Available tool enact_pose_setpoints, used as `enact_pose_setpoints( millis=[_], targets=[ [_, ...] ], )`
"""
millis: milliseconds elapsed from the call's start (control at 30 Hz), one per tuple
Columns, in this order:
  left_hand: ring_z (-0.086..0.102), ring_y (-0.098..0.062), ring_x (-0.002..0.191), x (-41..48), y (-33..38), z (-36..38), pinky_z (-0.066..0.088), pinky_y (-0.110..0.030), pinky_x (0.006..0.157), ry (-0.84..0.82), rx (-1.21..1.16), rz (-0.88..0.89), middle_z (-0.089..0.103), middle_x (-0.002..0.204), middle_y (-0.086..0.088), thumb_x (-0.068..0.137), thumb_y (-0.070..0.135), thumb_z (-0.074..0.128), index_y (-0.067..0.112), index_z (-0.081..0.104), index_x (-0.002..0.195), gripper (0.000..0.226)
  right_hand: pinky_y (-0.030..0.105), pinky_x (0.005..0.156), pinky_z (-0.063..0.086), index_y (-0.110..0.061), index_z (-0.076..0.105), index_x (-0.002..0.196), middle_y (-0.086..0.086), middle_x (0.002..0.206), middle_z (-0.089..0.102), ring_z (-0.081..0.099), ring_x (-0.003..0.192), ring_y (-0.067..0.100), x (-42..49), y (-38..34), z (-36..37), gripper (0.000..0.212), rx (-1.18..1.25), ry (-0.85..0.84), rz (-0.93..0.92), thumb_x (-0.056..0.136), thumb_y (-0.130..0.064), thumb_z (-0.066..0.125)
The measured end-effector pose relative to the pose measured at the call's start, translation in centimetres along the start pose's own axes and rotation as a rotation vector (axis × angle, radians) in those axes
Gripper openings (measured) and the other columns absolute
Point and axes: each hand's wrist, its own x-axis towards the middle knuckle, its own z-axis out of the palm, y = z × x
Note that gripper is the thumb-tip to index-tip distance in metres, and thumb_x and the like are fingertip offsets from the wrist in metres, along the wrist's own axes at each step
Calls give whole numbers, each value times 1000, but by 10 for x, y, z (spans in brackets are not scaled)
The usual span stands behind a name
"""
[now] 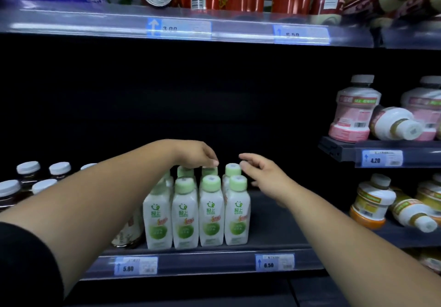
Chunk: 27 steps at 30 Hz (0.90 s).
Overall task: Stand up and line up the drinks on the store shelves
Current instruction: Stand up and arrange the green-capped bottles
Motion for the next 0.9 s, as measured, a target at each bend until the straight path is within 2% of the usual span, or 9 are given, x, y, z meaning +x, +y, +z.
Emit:
enact_pose_setpoints(
  millis=[133,300,367,467,600,667,733,800,900],
  targets=[
    [53,-9,120,-5,-14,8,41,-31,103,-7,-71,0,57,134,14,96,50,56,36,56,136,43,49,104,47,-33,53,139,-4,135,57,51,125,20,15,-8,8,39,53,-55,186,101,-37,55],
    [57,-12,118,-2,-15,22,44,-36,104,38,-128,13,62,126,10,98,44,57,31,60,130,34,33,67,55,-27,63,125,4,111,70,67,94,19,17,-14,16,26,-13,-123,263,101,-33,58],
    [57,-13,118,-4,-15,22,44,-35,103,34,-138,12,62,125,10,99,42,56,30,61,128,32,32,65,54,-28,65,120,8,110,71,67,89,19,17,-15,14,21,-26,-134,272,100,-33,59],
    [51,-14,126,-9,-12,20,40,-33,105,-4,-81,1,55,139,8,101,45,50,33,52,140,41,35,83,56,-27,61,130,3,122,68,65,103,17,16,-19,11,32,-99,-164,253,99,-36,60],
    [37,-19,142,-16,-21,25,30,-39,116,22,18,29,39,154,6,97,64,39,34,35,152,63,35,109,42,-34,45,147,-7,145,50,49,132,13,14,-29,17,76,-298,-210,53,81,-62,68],
    [38,-17,141,-26,-28,25,31,-38,115,51,2,72,40,153,6,93,71,37,34,36,151,69,42,118,31,-41,38,150,-7,156,38,34,144,15,12,-39,26,96,-500,-290,-64,66,-81,62],
    [37,-17,139,-39,-36,29,30,-37,113,62,51,64,39,152,6,95,69,34,36,32,153,66,51,123,14,-44,25,154,-7,164,22,12,153,20,10,-45,36,101,-808,-372,-148,66,-88,51],
    [30,-22,143,-50,-43,34,26,-45,116,97,180,4,32,157,6,91,76,27,40,23,154,73,57,121,4,-46,13,156,-7,167,10,1,154,24,9,-47,44,103,-993,-417,-144,69,-89,49],
    [26,-24,144,-62,-48,43,26,-50,114,130,255,-12,26,161,8,74,91,14,46,13,155,92,51,119,21,-42,11,157,-5,165,18,13,151,28,9,-47,51,109,-1038,-442,-110,69,-88,54]
  ],
)
